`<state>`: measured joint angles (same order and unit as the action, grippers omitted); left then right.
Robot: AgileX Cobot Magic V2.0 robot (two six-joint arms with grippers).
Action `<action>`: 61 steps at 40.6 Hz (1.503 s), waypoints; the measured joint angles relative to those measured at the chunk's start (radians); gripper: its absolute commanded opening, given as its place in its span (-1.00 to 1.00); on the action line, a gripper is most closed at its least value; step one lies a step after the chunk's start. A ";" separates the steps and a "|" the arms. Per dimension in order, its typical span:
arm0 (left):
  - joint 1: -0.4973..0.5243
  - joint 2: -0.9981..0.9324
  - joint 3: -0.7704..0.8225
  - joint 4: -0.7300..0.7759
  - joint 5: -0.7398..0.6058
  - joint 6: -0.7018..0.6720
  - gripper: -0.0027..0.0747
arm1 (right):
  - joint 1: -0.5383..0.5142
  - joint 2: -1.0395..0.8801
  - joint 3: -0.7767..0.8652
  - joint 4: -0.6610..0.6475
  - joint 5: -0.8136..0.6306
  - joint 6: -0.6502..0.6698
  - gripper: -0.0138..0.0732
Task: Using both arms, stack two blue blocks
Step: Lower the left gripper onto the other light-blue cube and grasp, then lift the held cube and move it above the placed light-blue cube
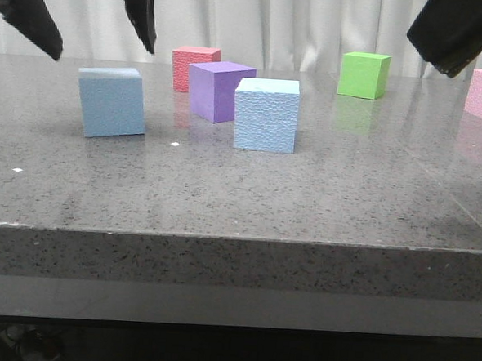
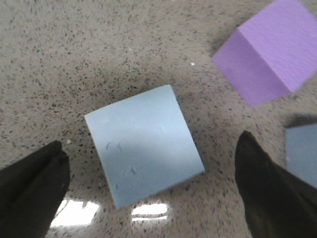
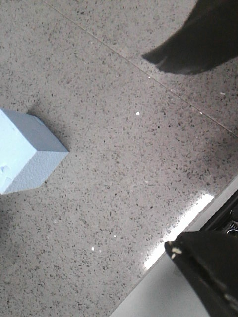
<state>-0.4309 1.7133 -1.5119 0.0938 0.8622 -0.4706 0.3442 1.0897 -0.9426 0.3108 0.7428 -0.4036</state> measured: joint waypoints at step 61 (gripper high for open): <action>-0.306 0.146 -0.342 0.137 0.088 -0.050 0.19 | 0.000 0.000 0.000 0.000 0.001 -0.002 0.80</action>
<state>-0.7367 1.8595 -1.8542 0.2303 0.9498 -0.5207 0.3442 1.0897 -0.9426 0.3108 0.7435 -0.4055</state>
